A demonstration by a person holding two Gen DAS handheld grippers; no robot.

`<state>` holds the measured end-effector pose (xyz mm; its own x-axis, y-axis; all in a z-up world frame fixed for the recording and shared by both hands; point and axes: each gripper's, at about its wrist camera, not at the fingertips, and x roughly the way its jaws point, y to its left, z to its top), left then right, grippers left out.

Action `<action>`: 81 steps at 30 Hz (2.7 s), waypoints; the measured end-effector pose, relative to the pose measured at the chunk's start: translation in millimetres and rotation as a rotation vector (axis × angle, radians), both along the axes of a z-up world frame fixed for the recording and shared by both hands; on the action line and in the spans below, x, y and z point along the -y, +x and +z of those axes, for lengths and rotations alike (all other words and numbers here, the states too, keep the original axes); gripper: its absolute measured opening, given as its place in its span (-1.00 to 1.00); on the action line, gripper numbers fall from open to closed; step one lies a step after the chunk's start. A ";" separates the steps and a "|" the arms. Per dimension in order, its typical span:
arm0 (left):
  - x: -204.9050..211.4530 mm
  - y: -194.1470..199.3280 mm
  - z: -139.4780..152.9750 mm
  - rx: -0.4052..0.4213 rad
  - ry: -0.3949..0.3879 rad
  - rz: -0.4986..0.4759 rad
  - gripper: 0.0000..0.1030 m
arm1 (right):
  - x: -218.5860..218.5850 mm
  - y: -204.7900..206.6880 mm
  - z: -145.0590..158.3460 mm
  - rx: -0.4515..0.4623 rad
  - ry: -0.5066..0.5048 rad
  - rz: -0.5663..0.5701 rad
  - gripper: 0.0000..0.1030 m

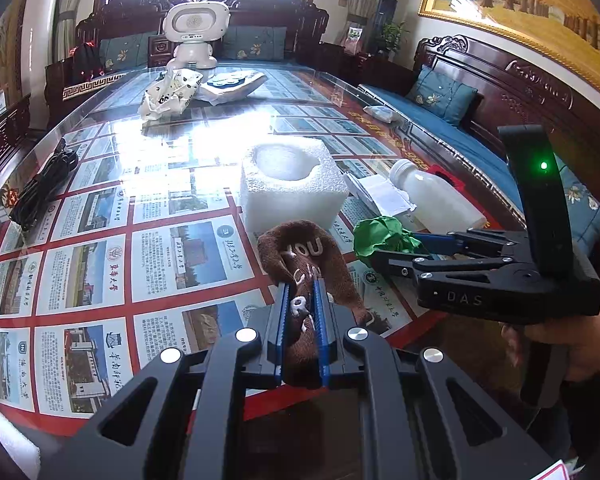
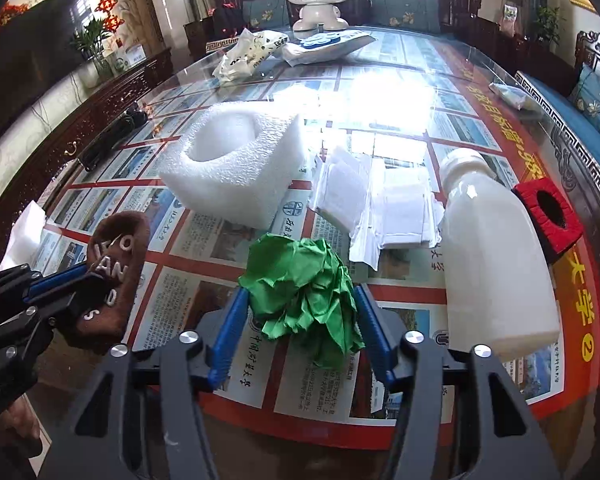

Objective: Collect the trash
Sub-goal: 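Close right tool on the green crumpled plastic and lift it, then carry both items down over the yellow bin and open both tools to drop them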

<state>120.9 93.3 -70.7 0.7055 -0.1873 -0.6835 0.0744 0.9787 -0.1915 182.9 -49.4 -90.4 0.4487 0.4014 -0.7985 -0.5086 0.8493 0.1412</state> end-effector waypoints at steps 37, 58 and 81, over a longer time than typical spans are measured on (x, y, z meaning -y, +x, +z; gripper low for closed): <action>100.2 -150.9 44.3 0.115 -0.037 -0.229 -0.75 | 150.8 -209.2 80.6 0.163 0.269 0.168 -0.28; 157.3 -276.9 -14.9 0.028 -0.034 -0.345 -0.75 | 203.9 -346.7 27.2 0.101 0.233 0.184 -0.27; 196.7 -296.2 -51.0 -0.062 -0.005 -0.437 -0.75 | 236.7 -354.7 -5.2 0.008 0.279 0.116 0.21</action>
<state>-175.3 -103.4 -121.7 0.5168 -0.4621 -0.7207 0.4693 0.8570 -0.2130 -171.8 -286.1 -95.6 0.3927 0.6539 -0.6466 -0.6023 0.7143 0.3566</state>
